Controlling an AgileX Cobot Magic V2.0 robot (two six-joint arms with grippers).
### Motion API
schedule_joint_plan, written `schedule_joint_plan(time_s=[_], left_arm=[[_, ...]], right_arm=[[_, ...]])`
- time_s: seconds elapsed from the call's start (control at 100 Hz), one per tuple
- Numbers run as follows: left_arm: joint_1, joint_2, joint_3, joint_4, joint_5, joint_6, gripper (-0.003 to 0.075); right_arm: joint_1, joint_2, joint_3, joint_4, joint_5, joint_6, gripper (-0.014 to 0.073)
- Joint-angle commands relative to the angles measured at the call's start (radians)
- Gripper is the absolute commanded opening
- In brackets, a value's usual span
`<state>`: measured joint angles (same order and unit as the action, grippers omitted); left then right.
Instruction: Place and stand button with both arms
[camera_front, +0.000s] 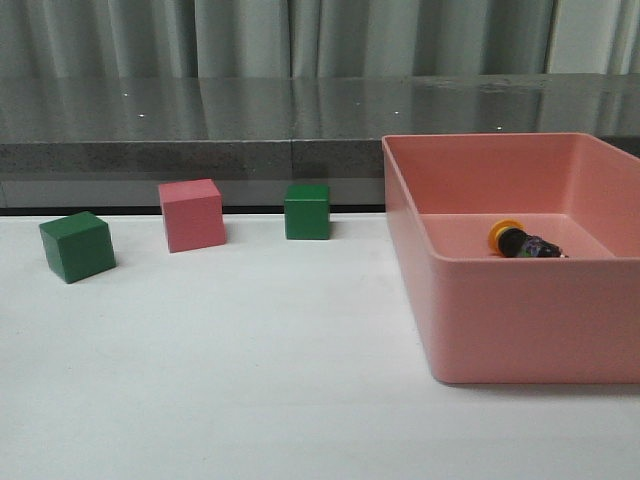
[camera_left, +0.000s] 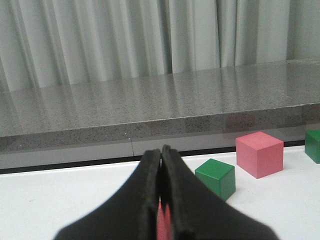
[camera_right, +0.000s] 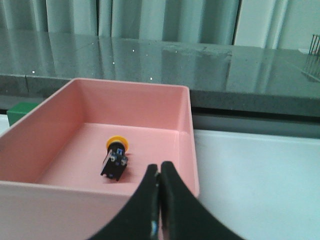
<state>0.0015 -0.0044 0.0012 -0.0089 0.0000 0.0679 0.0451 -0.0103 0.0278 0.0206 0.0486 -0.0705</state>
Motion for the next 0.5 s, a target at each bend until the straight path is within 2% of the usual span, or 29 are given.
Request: schedule_joint_plan(time_s=[0.0, 0.11, 0.26, 0.35, 0.49], left_arm=[[0.001, -0.031, 0.029, 0.0, -0.076, -0.012, -0.0019], [0.001, -0.031, 0.029, 0.0, -0.076, -0.012, -0.0019], [0.001, -0.031, 0.029, 0.0, -0.076, -0.012, -0.0019], [0.001, -0.031, 0.029, 0.0, -0.076, -0.012, -0.0019], [0.001, -0.031, 0.029, 0.0, -0.076, -0.012, -0.0019]], right_arm=[[-0.002, -0.016, -0.016, -0.004, -0.142, 0.0, -0.0062], [-0.002, -0.014, -0.055, -0.002, -0.126, 0.001, -0.0062], [-0.002, -0.007, -0.198, 0.054, 0.031, 0.001, -0.0062], [-0.002, 0.039, -0.334, 0.054, 0.204, 0.0, -0.0062], [-0.002, 0.211, -0.544, 0.051, 0.496, -0.001, -0.0062]])
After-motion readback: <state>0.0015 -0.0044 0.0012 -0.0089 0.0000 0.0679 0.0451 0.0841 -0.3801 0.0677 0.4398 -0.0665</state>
